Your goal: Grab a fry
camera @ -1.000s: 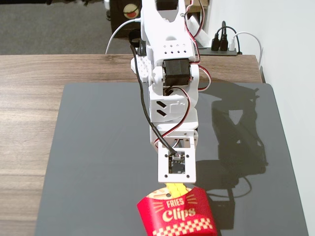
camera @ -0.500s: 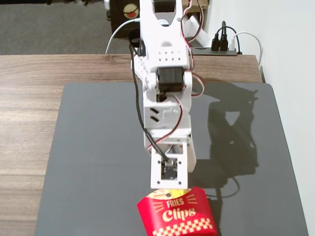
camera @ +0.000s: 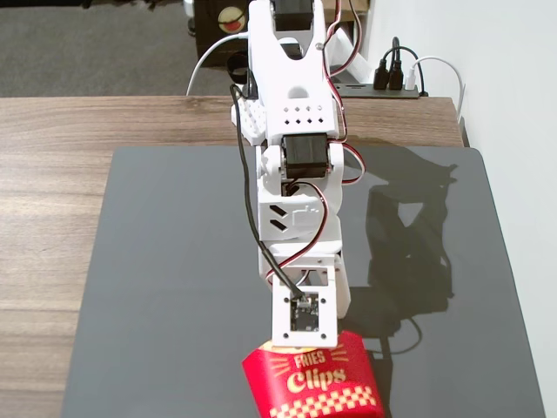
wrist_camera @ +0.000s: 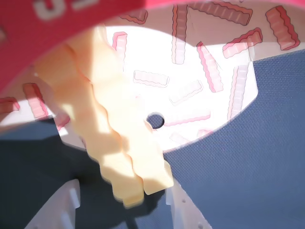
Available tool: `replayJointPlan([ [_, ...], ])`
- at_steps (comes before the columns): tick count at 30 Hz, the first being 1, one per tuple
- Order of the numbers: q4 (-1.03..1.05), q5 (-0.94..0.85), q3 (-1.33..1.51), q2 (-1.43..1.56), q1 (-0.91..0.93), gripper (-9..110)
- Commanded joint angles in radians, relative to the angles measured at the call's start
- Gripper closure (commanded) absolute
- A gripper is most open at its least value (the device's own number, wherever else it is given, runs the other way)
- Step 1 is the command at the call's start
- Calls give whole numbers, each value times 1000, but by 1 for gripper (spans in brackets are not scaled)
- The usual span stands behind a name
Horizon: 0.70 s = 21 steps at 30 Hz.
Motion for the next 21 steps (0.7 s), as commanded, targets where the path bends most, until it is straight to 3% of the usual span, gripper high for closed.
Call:
replayJointPlan([
  [1,-29,3,-51,-8,-14,79],
  [10,-35,6,-91,-26,-20,79],
  [21,-12,21,-94,-25,-34,95],
])
